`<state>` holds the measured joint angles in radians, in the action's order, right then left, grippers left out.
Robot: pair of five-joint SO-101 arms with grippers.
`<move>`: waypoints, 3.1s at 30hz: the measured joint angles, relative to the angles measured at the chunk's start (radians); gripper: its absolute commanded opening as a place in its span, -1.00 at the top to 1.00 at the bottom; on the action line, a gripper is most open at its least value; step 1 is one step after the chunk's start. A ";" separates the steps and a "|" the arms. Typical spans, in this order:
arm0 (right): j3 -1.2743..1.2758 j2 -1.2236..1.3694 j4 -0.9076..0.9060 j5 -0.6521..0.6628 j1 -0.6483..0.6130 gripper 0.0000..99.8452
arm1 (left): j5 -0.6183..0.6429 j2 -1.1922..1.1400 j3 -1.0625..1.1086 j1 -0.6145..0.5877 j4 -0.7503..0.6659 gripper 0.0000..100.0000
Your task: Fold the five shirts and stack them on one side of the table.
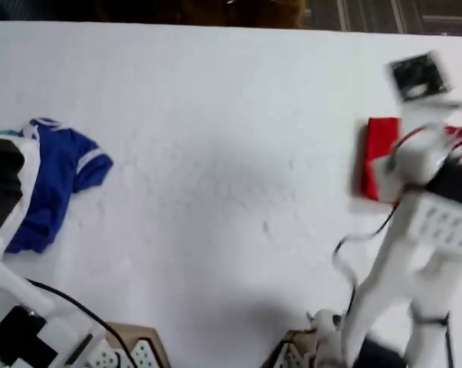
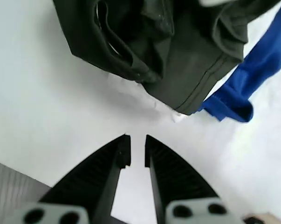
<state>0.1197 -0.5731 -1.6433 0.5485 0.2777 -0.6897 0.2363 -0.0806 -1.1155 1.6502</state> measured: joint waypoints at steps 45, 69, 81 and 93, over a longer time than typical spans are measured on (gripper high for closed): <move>0.448 -0.465 0.035 0.054 0.008 0.76 | 0.176 -0.419 -0.133 -0.003 -0.334 0.43; 0.448 -0.465 0.083 0.054 0.008 0.76 | 0.400 -0.865 -0.945 0.338 0.123 0.95; 0.448 -0.465 0.083 0.054 0.008 0.76 | 0.400 0.083 -0.539 1.039 0.123 0.95; 0.460 -0.465 0.083 0.054 0.008 0.76 | 0.408 0.347 -0.416 1.229 -0.018 0.95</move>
<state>0.5800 -1.0380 -1.5604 0.6022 0.2854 -0.2816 0.5831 -0.4964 0.1135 1.6318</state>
